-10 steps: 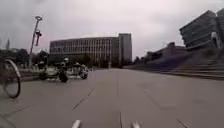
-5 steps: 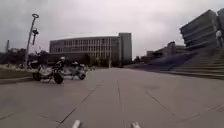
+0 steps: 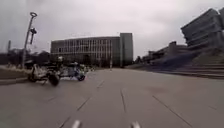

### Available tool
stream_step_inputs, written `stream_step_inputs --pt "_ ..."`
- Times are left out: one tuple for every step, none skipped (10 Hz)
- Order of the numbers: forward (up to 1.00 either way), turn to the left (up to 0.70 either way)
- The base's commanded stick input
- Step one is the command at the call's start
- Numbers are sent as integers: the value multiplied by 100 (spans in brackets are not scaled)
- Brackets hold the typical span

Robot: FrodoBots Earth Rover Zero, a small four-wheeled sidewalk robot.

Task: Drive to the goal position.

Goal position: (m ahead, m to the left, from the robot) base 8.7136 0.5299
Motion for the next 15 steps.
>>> stream_step_inputs --pt "85 0" --pt "85 0" --pt "85 0" --pt "85 0" --pt "85 0" --pt "85 0" --pt "85 0" --pt "85 0" --pt "85 0" --pt "85 0" --pt "85 0" --pt "85 0" --pt "85 0" --pt "85 0" --pt "85 0"
